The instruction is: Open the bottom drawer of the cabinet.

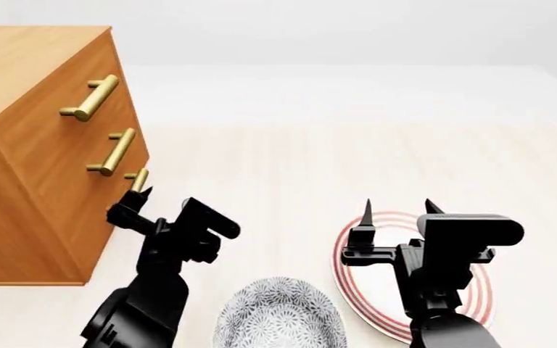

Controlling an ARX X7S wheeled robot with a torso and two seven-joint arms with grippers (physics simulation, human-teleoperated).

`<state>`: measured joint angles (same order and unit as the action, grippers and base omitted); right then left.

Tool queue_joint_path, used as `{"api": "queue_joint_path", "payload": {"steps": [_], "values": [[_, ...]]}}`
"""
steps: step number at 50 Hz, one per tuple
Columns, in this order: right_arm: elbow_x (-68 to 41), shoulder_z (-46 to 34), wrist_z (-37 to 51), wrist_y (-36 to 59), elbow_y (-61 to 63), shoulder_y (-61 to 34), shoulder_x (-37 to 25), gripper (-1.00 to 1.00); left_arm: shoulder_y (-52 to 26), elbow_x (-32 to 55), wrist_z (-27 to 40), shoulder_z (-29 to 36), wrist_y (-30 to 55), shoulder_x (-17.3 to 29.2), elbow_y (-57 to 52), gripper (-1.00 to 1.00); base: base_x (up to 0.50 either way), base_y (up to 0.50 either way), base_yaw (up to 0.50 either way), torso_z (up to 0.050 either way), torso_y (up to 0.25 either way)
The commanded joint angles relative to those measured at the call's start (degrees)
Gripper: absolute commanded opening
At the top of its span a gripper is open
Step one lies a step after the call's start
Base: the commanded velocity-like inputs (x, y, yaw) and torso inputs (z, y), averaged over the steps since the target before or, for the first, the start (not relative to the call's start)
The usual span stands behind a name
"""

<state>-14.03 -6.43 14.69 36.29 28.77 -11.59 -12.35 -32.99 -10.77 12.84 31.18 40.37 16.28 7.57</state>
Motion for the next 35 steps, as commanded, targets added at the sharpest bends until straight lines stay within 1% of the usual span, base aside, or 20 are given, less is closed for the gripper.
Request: {"api": "queue_joint_path", "payload": {"steps": [1,12,16,25,29,31,35], "values": [[-0.25,-0.24,0.24,-0.65,-0.52,0.19,-0.1,1.0,-2.7,-0.86,1.49,1.09,-2.24,-0.57,9.32,1.0,0.0,0.0,0.0,0.0,0.0],[-0.49,-0.41,0.5,-0.99,-0.88,0.27,-0.29,1.0,-3.71,-0.58,2.22,0.91,-3.63,-0.93,12.87,1.0,0.0,0.0,0.0,0.0,0.001],[-0.65,-0.47,0.57,-0.92,-0.72,0.3,-0.4,1.0,-4.58,-0.51,2.75,0.86,-4.78,-1.24,15.68,1.0,0.0,0.0,0.0,0.0,0.0],[-0.94,-0.54,0.81,-0.83,-0.53,0.24,-0.63,1.0,-7.99,-0.22,4.1,0.86,-8.7,-2.62,25.48,1.0,0.0,0.0,0.0,0.0,0.0],[-1.06,-0.59,0.88,-0.88,-0.78,0.14,-0.68,1.0,-8.95,-0.11,4.44,0.88,-9.67,-3.02,28.16,1.0,0.0,0.0,0.0,0.0,0.0],[-1.12,-0.66,0.91,-0.86,-0.58,0.19,-0.74,1.0,-10.67,0.01,5.15,0.83,-11.6,-3.72,33.14,1.0,0.0,0.0,0.0,0.0,0.0],[-1.26,-0.66,1.02,-0.93,-0.51,0.26,-0.81,1.0,-12.1,0.03,5.74,0.94,-13.22,-4.31,37.07,1.0,0.0,0.0,0.0,0.0,0.0]]}}
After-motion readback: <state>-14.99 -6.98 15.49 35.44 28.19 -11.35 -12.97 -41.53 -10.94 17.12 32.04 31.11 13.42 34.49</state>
